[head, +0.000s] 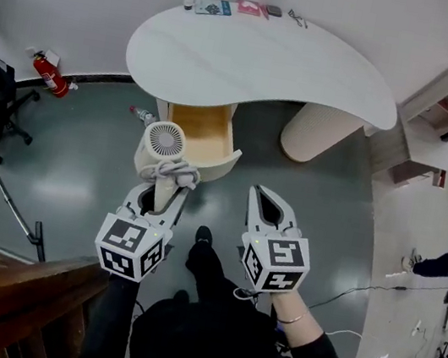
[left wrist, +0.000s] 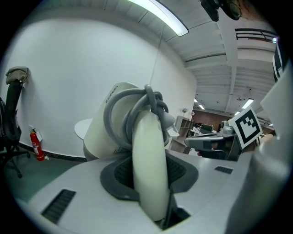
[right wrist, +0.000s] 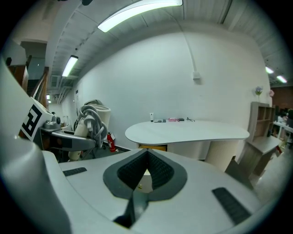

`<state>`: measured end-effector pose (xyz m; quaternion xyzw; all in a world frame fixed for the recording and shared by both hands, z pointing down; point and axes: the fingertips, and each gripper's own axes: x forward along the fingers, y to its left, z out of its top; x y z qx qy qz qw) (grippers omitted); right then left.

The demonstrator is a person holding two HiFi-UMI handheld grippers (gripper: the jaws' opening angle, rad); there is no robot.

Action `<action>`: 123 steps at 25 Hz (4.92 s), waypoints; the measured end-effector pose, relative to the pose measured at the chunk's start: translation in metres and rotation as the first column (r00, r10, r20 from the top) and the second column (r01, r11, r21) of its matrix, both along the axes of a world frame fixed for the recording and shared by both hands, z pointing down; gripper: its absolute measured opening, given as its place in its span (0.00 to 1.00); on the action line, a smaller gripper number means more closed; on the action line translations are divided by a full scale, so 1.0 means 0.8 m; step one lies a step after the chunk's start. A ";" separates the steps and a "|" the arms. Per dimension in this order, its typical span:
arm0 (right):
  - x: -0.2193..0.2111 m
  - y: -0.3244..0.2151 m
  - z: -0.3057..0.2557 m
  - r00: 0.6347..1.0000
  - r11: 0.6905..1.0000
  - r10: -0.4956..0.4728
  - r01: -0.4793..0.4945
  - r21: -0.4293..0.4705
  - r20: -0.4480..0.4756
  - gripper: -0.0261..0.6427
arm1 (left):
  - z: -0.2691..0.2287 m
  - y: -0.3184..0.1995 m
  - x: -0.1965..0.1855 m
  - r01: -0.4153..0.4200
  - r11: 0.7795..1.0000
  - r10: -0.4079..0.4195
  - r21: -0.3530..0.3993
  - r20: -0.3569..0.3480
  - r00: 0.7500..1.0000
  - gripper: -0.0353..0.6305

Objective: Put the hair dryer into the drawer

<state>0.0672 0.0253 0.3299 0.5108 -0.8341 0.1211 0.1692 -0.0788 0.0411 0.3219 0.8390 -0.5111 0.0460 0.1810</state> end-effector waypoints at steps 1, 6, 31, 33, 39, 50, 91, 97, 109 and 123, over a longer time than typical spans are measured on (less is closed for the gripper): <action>0.001 -0.012 0.002 1.000 1.000 -0.003 0.003 -0.007 -0.001 0.04 | 0.004 -0.012 0.001 -0.002 1.000 0.002 -0.014 0.005 1.000 0.24; 0.008 -0.068 0.013 1.000 0.999 -0.015 0.015 -0.040 -0.009 0.04 | 0.028 -0.062 0.010 -0.032 0.994 0.034 -0.101 0.015 0.999 0.24; 0.037 -0.184 0.072 1.000 0.985 -0.021 0.017 -0.173 -0.023 0.04 | 0.158 -0.167 0.037 -0.114 0.869 0.173 -0.482 0.080 0.982 0.24; 0.040 -0.189 0.074 1.000 0.984 -0.017 0.013 -0.176 -0.021 0.04 | 0.165 -0.169 0.042 -0.136 0.851 0.208 -0.507 0.087 0.974 0.24; 0.047 -0.198 0.080 1.000 0.981 0.005 -0.007 -0.196 -0.013 0.04 | 0.186 -0.176 0.049 -0.173 0.803 0.296 -0.570 0.130 0.946 0.24; 0.039 -0.215 0.100 1.000 0.968 -0.010 0.003 -0.249 -0.029 0.04 | 0.216 -0.188 0.048 -0.239 0.695 0.455 -0.678 0.157 0.876 0.24; -0.024 -0.242 0.234 0.988 0.849 -0.152 0.112 -0.516 -0.036 0.04 | 0.395 -0.212 0.006 -0.167 0.321 0.830 -0.932 0.192 0.523 0.24; -0.026 -0.242 0.238 0.985 0.847 -0.164 0.113 -0.520 -0.054 0.04 | 0.407 -0.214 0.017 -0.158 0.287 0.856 -0.945 0.179 0.486 0.24; -0.019 -0.254 0.240 0.988 0.847 -0.146 0.096 -0.522 -0.054 0.04 | 0.435 -0.232 0.025 -0.152 0.348 0.898 -0.925 0.282 0.337 0.24; -0.031 -0.259 0.252 0.979 0.832 -0.186 0.110 -0.544 -0.087 0.04 | 0.444 -0.259 0.037 -0.187 0.451 0.860 -0.872 0.369 0.353 0.24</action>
